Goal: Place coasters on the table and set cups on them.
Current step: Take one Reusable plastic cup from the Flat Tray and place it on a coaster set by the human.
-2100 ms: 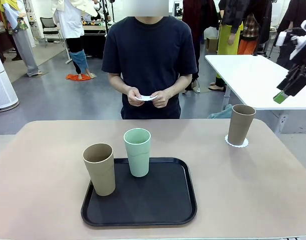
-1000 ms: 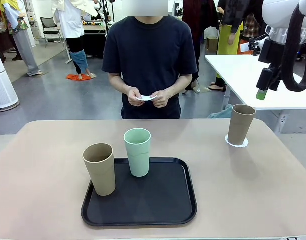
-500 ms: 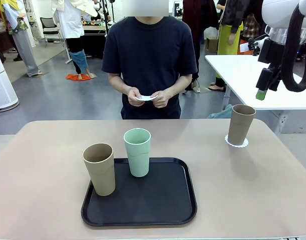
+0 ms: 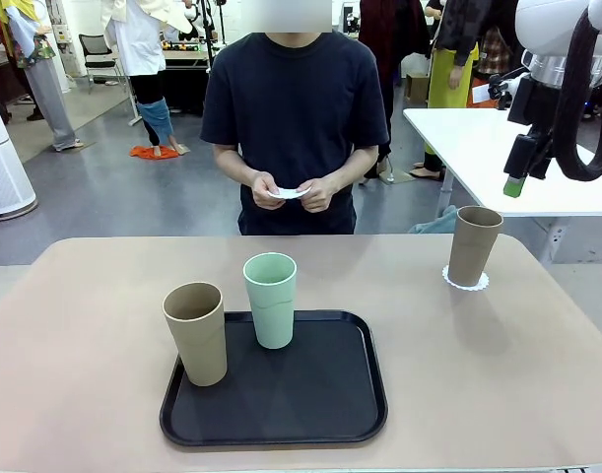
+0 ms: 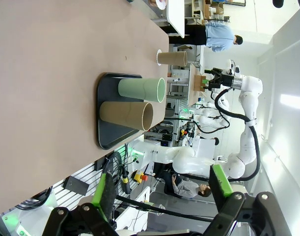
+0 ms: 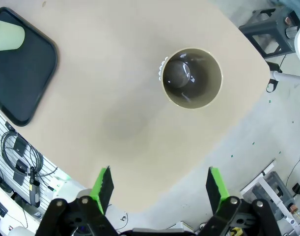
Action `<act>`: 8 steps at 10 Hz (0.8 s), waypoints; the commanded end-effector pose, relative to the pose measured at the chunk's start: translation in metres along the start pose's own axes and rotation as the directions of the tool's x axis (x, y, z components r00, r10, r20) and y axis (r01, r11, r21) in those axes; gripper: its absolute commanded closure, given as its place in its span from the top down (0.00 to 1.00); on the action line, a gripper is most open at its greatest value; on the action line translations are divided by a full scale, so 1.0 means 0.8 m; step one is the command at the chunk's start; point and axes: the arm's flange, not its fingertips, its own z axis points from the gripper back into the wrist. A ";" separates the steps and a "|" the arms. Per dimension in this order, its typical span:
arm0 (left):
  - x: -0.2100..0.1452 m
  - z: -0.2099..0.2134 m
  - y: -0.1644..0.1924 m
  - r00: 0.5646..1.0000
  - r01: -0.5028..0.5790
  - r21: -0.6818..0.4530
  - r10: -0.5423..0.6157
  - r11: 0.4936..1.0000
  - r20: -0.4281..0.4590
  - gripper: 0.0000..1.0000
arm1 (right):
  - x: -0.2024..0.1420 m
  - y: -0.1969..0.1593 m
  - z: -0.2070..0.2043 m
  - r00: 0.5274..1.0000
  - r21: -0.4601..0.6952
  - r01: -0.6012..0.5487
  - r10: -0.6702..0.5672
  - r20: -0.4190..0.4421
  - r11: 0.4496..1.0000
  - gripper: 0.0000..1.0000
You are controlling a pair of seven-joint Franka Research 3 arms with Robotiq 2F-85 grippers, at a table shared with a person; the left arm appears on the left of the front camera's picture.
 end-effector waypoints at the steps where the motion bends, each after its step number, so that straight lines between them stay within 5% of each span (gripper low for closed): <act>1: 0.001 0.001 -0.002 1.000 0.007 -0.007 -0.007 1.000 0.019 1.00 | 0.000 0.000 0.000 1.000 0.000 0.000 0.000 0.000 1.000 1.00; 4: 0.001 0.001 -0.002 1.000 0.007 -0.007 -0.007 1.000 0.019 1.00 | -0.083 0.035 -0.055 0.990 0.225 0.055 -0.082 0.113 0.973 1.00; 6: 0.001 0.001 -0.002 1.000 0.007 -0.007 -0.007 1.000 0.019 1.00 | -0.108 0.048 -0.071 0.974 0.275 0.079 -0.133 0.183 0.958 1.00; 8: 0.001 0.001 -0.002 1.000 0.007 -0.007 -0.007 1.000 0.019 1.00 | -0.152 0.016 -0.093 0.865 0.558 -0.047 -0.246 0.438 0.829 1.00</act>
